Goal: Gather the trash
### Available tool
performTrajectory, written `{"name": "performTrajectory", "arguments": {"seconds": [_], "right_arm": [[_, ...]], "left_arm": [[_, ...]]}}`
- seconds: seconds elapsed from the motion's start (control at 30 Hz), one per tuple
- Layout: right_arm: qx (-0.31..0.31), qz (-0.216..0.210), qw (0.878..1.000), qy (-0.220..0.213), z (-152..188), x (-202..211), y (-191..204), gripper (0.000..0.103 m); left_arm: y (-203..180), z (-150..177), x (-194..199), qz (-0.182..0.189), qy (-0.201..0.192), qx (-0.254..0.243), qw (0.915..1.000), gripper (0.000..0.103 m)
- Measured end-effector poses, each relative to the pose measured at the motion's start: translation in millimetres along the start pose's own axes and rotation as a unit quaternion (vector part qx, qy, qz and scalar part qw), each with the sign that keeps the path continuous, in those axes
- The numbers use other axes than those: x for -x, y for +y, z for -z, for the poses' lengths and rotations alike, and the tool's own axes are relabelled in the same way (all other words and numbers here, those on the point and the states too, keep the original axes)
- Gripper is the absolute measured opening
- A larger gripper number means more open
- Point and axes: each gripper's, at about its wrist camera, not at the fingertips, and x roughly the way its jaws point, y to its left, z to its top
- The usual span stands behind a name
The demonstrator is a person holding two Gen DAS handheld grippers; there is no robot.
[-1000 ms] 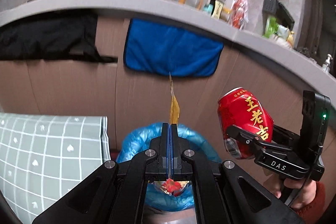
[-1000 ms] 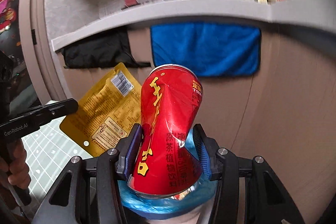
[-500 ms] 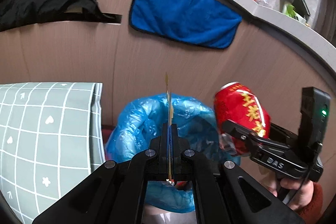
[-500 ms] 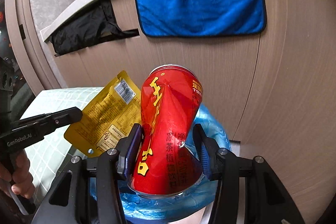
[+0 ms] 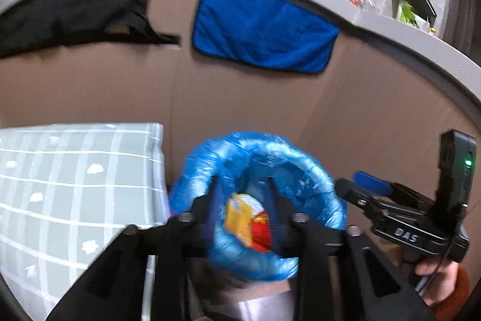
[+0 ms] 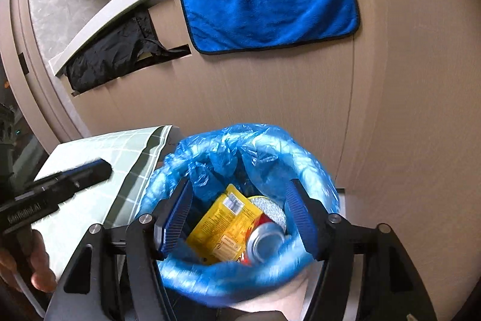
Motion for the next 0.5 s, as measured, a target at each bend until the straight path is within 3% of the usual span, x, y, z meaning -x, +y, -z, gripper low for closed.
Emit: {"name": "performTrajectory", "arguments": {"seconds": [0.3, 0.4, 0.5], "right_arm": [[0.030, 0.009, 0.998, -0.059, 45, 101, 58, 0.062], [0.054, 0.011, 0.995, -0.078, 72, 138, 86, 0.062], [0.068, -0.001, 0.994, -0.083, 95, 165, 107, 0.062]], "left_arm": [[-17, 62, 133, -0.081, -0.080, -0.033, 0.9929, 0.037], [-25, 90, 167, -0.122, -0.076, -0.054, 0.9881, 0.037], [-30, 116, 195, -0.126, -0.062, -0.058, 0.9884, 0.037]]}}
